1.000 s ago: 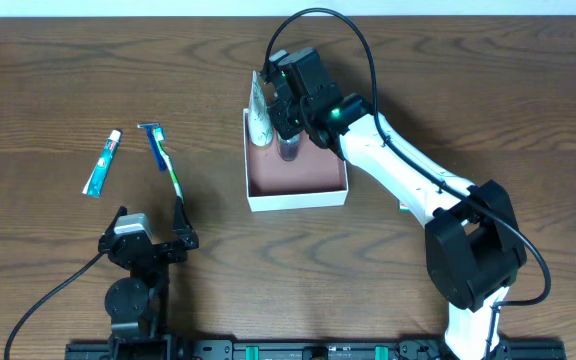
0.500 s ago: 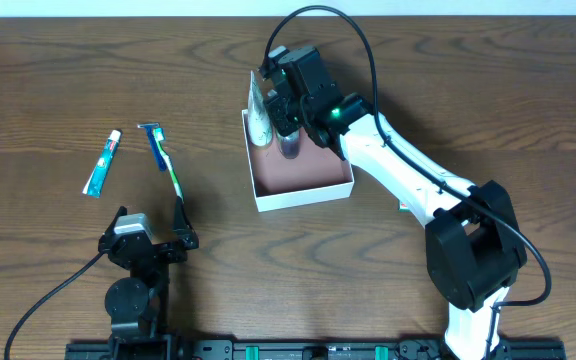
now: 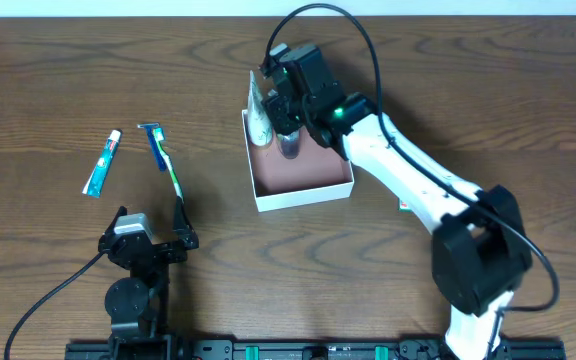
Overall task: Pack container
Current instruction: 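Release the bottle and move the right gripper to the Dettol soap bar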
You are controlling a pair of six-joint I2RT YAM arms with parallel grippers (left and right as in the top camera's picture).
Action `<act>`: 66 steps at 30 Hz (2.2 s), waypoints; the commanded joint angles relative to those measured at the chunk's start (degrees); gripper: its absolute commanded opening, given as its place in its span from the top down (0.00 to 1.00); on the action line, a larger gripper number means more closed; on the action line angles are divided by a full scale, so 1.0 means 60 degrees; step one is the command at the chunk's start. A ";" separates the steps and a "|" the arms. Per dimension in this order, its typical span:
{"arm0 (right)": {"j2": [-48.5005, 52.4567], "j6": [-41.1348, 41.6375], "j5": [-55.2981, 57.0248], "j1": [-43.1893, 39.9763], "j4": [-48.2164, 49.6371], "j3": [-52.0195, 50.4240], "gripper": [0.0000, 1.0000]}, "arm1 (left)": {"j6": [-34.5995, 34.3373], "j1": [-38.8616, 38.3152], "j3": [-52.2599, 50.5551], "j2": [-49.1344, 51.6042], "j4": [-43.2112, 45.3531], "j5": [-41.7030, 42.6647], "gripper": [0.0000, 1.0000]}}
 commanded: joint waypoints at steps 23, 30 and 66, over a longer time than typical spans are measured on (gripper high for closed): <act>-0.2535 0.3093 0.0787 -0.0568 -0.6240 -0.0412 0.31 | 0.0160 0.0018 -0.0208 -0.0055 -0.0339 -0.0084 0.02; -0.2532 0.3563 0.0827 -0.0601 -0.5628 -0.1909 0.30 | 0.0160 0.0018 -0.0208 -0.0055 -0.0339 -0.0080 0.02; -0.2532 0.4546 0.0954 -0.0761 -0.3909 -0.4138 0.35 | 0.0160 0.0018 -0.0208 -0.0055 -0.0339 -0.0084 0.02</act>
